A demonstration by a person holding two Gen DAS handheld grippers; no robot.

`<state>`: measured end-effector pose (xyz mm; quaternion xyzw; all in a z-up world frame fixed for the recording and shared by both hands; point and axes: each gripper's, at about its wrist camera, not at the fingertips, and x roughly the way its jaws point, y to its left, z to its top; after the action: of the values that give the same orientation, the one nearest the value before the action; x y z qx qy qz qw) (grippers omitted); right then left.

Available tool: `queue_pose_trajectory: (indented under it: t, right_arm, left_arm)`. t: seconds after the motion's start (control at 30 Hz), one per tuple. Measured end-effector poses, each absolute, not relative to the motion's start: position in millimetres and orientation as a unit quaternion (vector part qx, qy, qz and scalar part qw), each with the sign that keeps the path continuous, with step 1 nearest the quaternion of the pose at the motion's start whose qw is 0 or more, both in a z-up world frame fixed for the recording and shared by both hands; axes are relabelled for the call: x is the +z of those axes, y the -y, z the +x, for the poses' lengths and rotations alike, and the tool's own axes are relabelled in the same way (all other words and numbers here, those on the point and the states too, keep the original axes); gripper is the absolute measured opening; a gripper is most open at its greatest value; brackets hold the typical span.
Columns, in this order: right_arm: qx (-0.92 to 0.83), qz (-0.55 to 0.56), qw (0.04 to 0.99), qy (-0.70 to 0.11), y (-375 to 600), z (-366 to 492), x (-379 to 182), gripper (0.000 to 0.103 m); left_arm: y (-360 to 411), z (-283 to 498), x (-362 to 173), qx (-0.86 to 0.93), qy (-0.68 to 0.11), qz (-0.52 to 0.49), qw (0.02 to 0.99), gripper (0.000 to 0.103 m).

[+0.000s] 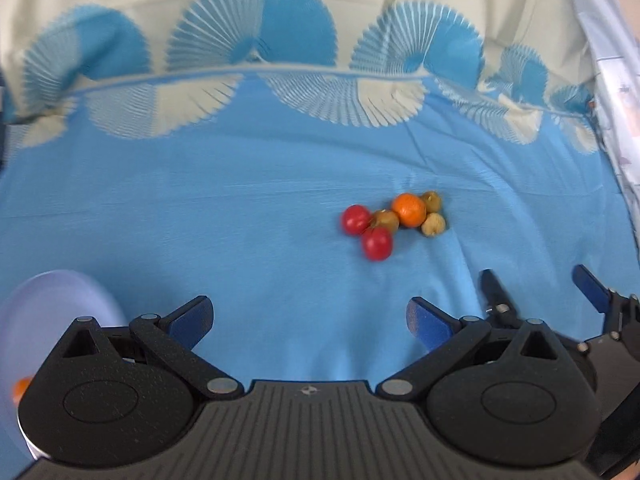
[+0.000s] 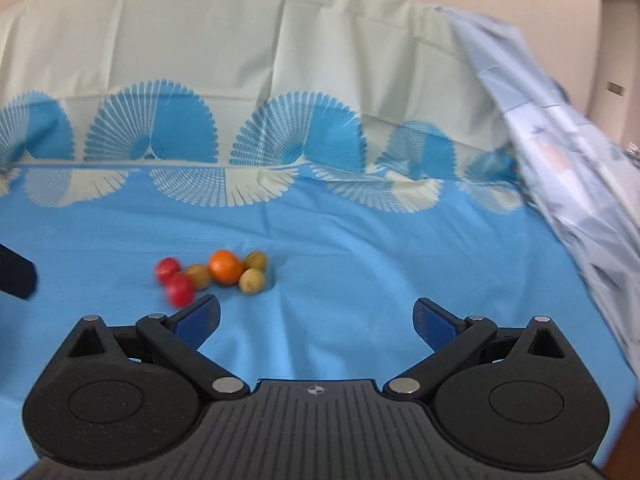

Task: Organize fruits
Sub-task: 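Grasp a red cherry tomato with the left tool while the right tool grasps a yellow-brown fruit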

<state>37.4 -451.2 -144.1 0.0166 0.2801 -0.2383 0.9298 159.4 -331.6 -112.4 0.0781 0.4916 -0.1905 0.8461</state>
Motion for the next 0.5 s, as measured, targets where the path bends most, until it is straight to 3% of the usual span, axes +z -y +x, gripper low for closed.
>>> queue_pose_trajectory:
  t: [0.2, 0.43, 0.5]
  right_arm:
    - [-0.182, -0.04, 0.938, -0.291, 470, 88, -186, 0.099]
    - [-0.113, -0.023, 0.95, -0.291, 475, 113, -200, 0.078]
    - [-0.109, -0.018, 0.948, -0.299, 477, 119, -204, 0.067]
  left_arm:
    - [380, 212, -160, -0.181, -0.526, 0.067, 0.828, 0.103]
    - [396, 241, -194, -0.164, -0.557, 0.052, 0.813, 0.103]
    - [396, 246, -200, -0.16, -0.563, 0.051, 0.81, 0.102]
